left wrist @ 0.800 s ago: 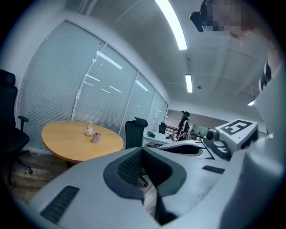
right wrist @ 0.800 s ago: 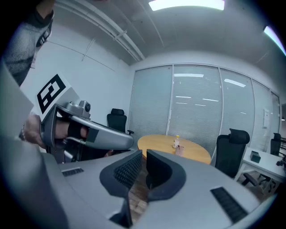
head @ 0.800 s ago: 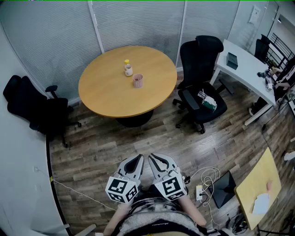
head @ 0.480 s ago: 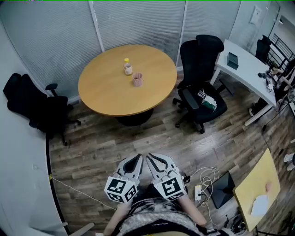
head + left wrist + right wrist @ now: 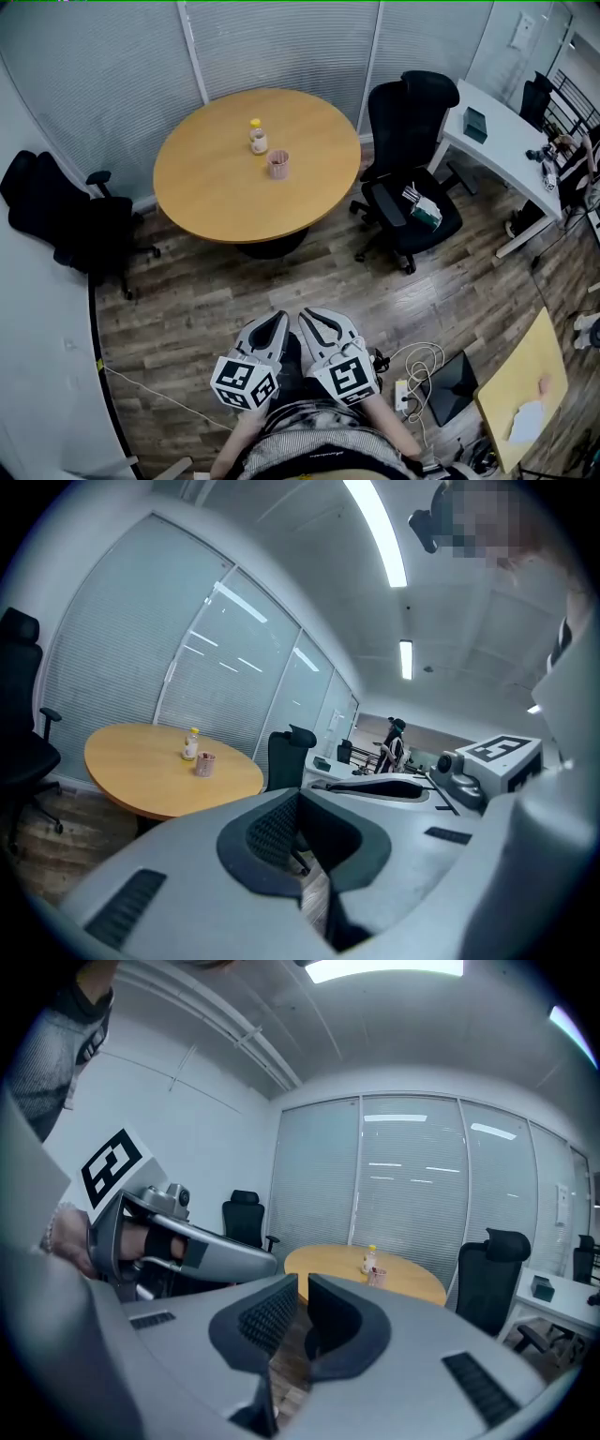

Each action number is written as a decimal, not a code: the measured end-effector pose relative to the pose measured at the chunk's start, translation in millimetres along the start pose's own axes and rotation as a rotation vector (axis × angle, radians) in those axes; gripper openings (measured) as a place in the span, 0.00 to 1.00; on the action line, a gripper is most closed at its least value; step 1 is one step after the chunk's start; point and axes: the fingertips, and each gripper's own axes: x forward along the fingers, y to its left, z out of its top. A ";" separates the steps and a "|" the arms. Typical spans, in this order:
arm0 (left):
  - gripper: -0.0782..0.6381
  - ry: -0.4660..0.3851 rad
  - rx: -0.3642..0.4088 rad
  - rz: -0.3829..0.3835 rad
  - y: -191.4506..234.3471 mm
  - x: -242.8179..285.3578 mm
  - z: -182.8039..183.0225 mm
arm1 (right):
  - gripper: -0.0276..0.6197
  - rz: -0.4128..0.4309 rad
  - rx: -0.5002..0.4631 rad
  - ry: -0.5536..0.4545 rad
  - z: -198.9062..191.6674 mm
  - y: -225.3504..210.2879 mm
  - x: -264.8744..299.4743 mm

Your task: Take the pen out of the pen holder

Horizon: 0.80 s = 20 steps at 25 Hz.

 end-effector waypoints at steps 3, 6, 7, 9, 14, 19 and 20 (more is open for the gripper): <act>0.12 0.000 0.005 -0.023 16.3 21.2 11.9 | 0.11 -0.015 -0.005 0.003 5.3 -15.8 21.9; 0.12 0.008 0.011 -0.047 37.1 44.1 25.6 | 0.11 -0.031 -0.015 0.009 12.9 -32.5 50.2; 0.12 0.012 0.013 -0.056 44.0 51.6 29.5 | 0.11 -0.038 -0.017 0.012 15.3 -38.2 59.9; 0.12 0.021 0.020 -0.073 57.3 65.8 37.8 | 0.11 -0.049 -0.020 0.015 20.6 -49.4 78.4; 0.12 0.034 0.029 -0.102 90.4 96.6 58.2 | 0.11 -0.064 -0.023 0.014 33.9 -72.9 121.2; 0.12 0.045 0.016 -0.118 120.7 117.1 69.9 | 0.11 -0.072 -0.013 0.025 40.7 -86.3 161.5; 0.12 0.047 0.012 -0.120 126.1 120.4 71.3 | 0.11 -0.073 -0.014 0.027 41.4 -88.4 168.7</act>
